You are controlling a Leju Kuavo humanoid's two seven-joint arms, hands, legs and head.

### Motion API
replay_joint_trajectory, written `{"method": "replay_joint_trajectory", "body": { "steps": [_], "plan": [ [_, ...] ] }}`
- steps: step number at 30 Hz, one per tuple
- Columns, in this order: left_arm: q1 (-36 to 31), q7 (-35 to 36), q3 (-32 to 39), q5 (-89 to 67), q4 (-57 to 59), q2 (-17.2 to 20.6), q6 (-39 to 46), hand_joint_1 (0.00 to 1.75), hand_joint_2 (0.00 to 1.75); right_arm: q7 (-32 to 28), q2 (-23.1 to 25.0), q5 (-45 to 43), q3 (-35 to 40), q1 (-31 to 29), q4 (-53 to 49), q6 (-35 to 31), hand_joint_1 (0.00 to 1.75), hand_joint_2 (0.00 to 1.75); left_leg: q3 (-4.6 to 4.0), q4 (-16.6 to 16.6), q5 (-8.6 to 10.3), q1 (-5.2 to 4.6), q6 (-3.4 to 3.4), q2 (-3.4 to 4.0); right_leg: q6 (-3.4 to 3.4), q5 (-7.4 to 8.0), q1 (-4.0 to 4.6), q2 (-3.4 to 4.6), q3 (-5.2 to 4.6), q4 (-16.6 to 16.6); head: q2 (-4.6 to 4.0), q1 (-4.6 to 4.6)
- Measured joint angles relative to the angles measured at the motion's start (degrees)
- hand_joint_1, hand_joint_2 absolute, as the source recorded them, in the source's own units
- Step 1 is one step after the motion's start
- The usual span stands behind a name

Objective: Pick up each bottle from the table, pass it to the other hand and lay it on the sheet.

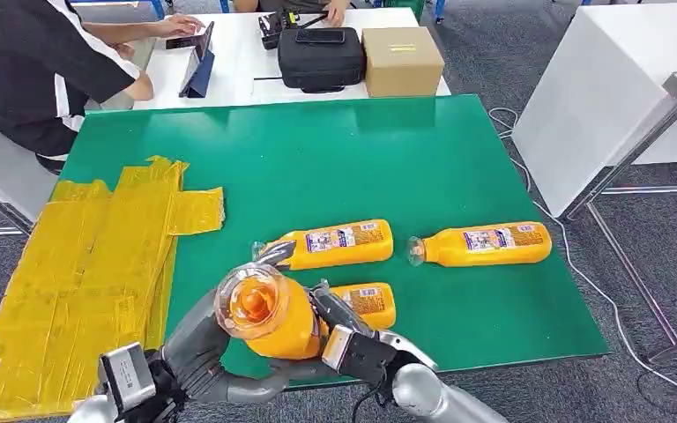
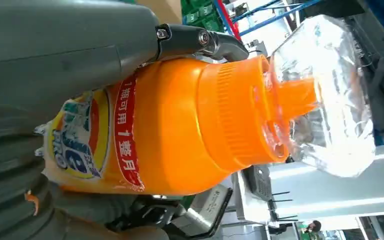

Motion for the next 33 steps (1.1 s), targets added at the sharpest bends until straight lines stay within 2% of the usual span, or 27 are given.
{"method": "replay_joint_trajectory", "body": {
  "steps": [4, 5, 8, 9, 10, 11, 12, 13, 15, 21, 22, 31, 32, 33],
  "plan": [
    [-0.46, 0.09, 0.22, 0.17, 0.33, -0.31, 0.0, 0.0, 1.75, 1.03, 0.94, -1.93, 0.48, -0.77, 0.61, 3.55, 1.75, 1.75, 0.0, 0.0, 0.0, 0.0, 0.0, 0.0, 0.0, 0.0, 0.0, 0.0, 0.0, 0.0, 0.02, 0.0],
    [-0.52, 0.11, 0.28, 0.2, 0.41, -0.39, 0.02, 0.12, 1.75, 1.18, 1.14, -2.19, 0.52, -0.97, 0.83, 4.11, 1.75, 1.75, 0.0, 0.0, 0.0, 0.0, 0.0, 0.0, 0.0, 0.0, 0.0, 0.0, 0.0, 0.0, 0.0, 0.0],
    [-0.5, 0.09, 0.63, 0.2, 0.46, -0.5, 0.22, 0.12, 1.75, 1.53, 1.82, -2.32, 0.77, -1.28, 1.33, 5.34, 1.75, 1.75, 0.0, 0.0, 0.0, 0.0, 0.0, 0.0, 0.0, 0.0, 0.0, 0.0, 0.0, 0.0, 0.02, -0.02],
    [-0.49, 0.09, 0.76, 0.2, 0.46, -0.5, 0.24, 0.23, 1.75, 1.62, 1.99, -2.32, 0.77, -1.32, 1.44, 5.58, 1.75, 1.75, 0.0, 0.0, 0.0, 0.0, 0.0, 0.0, 0.0, 0.0, 0.0, 0.0, 0.0, 0.0, 0.0, -0.02],
    [-0.49, 0.07, 0.83, 0.17, 0.46, -0.53, 0.24, 1.34, 1.75, 1.66, 2.1, -2.21, 0.79, -1.38, 1.49, 5.8, 1.75, 1.75, 0.0, 0.0, 0.0, 0.0, 0.0, 0.0, 0.0, 0.0, 0.0, 0.0, 0.0, 0.0, 0.02, -0.02],
    [-0.45, 0.07, 0.85, 0.17, 0.48, -0.53, 0.24, 1.31, 1.75, 1.73, 2.23, -2.14, 0.85, -1.37, 1.53, 5.95, 1.75, 1.75, 0.0, 0.0, 0.0, 0.0, 0.0, -0.01, 0.0, 0.0, 0.0, -0.01, 0.0, 0.0, 0.02, -0.02],
    [-0.4, 0.07, 0.85, 0.17, 0.5, -0.53, 0.24, 1.5, 1.75, 1.75, 2.38, -2.14, 0.92, -1.37, 1.64, 6.1, 1.75, 1.75, 0.0, 0.0, 0.0, 0.0, 0.0, 0.0, 0.0, 0.0, 0.0, 0.0, 0.0, 0.0, 0.0, -0.02],
    [-0.42, 0.05, 0.85, 0.17, 0.5, -0.53, 0.24, 1.62, 1.75, 1.75, 2.45, -2.14, 0.94, -1.41, 1.68, 6.1, 1.75, 1.75, 0.0, 0.0, 0.0, 0.0, 0.0, 0.0, 0.0, 0.0, 0.0, 0.0, 0.0, 0.0, 0.02, -0.02],
    [-0.4, 0.04, 0.92, 0.15, 0.5, -0.53, 0.24, 1.68, 1.75, 1.84, 2.47, -2.1, 1.01, -1.43, 1.7, 6.24, 1.75, 1.75, 0.0, 0.0, 0.0, 0.0, 0.0, 0.0, 0.0, 0.0, 0.0, 0.0, 0.0, 0.0, 0.0, -0.02],
    [-0.18, -0.11, 1.16, -0.52, 0.5, -0.53, 0.22, 1.68, 1.75, 1.84, 2.51, -1.31, 1.03, -1.43, 1.75, 6.23, 1.75, 1.75, 0.0, 0.0, 0.0, 0.0, 0.0, 0.0, 0.0, 0.0, 0.0, -0.01, 0.0, 0.0, 0.0, 0.0],
    [-0.17, -0.11, 1.22, -0.59, 0.5, -0.55, 0.22, 1.75, 1.75, 1.86, 2.51, -1.27, 1.03, -1.43, 1.75, 6.23, 1.75, 1.75, 0.0, 0.0, 0.0, 0.0, 0.0, 0.0, 0.0, 0.0, 0.0, -0.01, 0.0, 0.0, 0.0, -0.02],
    [-0.13, -0.13, 1.55, -0.81, 0.52, -0.77, 0.09, 1.75, 1.75, 1.84, 2.91, -0.64, 1.03, -1.41, 1.75, 5.95, 1.75, 1.75, 0.0, 0.0, 0.0, 0.0, 0.0, 0.0, 0.0, 0.0, 0.0, 0.0, 0.0, 0.0, 0.0, -0.02],
    [-0.11, -0.13, 1.57, -0.85, 0.52, -0.79, 0.19, 1.75, 1.75, 1.84, 2.91, -0.64, 0.99, -1.38, 1.73, 5.86, 0.96, 1.75, 0.0, 0.0, 0.0, 0.0, 0.0, 0.0, 0.0, 0.0, 0.0, 0.0, 0.0, 0.0, 0.02, 0.0],
    [-0.02, -0.35, 1.57, -0.92, 0.52, -0.79, 0.61, 1.75, 1.75, 1.84, 2.91, -0.61, 0.79, -1.28, 1.73, 5.78, 0.37, 1.75, 0.0, 0.0, 0.0, 0.0, 0.0, 0.0, 0.0, 0.0, 0.0, 0.0, 0.0, 0.0, 0.0, -0.02]
  ]
}}
